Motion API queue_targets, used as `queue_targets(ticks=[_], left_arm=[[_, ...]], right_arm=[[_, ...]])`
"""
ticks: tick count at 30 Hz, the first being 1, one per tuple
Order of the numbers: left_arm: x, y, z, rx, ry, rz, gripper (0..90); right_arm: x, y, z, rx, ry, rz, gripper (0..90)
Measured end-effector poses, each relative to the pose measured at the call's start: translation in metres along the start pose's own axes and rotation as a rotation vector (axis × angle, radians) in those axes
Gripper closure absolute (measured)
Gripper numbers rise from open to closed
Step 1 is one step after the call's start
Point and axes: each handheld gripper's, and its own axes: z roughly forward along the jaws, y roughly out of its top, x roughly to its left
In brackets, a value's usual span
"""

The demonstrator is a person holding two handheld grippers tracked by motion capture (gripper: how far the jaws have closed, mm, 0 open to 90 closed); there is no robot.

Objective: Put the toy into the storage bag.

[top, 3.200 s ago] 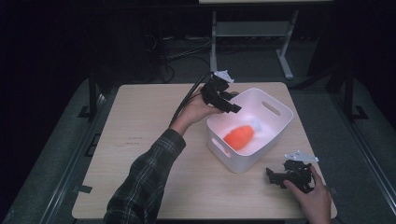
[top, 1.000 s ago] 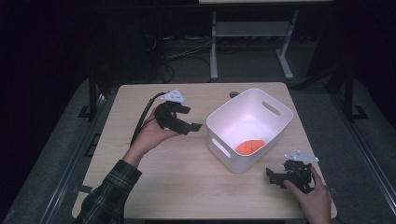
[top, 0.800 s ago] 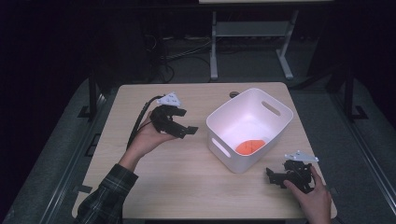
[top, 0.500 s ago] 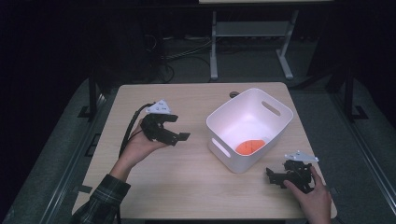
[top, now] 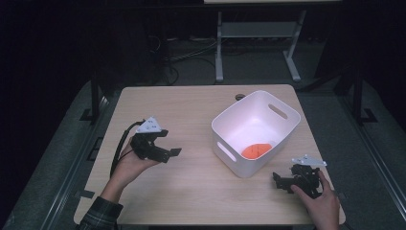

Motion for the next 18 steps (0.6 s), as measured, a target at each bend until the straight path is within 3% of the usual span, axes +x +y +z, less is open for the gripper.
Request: queue_targets(ticks=[6, 18], left_arm=[[-0.002, -0.015, -0.003, 0.032, 0.031, 0.007, 12.8], [-0.004, -0.049, -0.012, 0.021, 0.053, -0.052, 12.8]], right_arm=[[0.000, 0.000, 0.000, 0.000, 0.000, -0.001, 0.0], [0.000, 0.000, 0.000, 0.000, 0.000, 0.000, 0.0]])
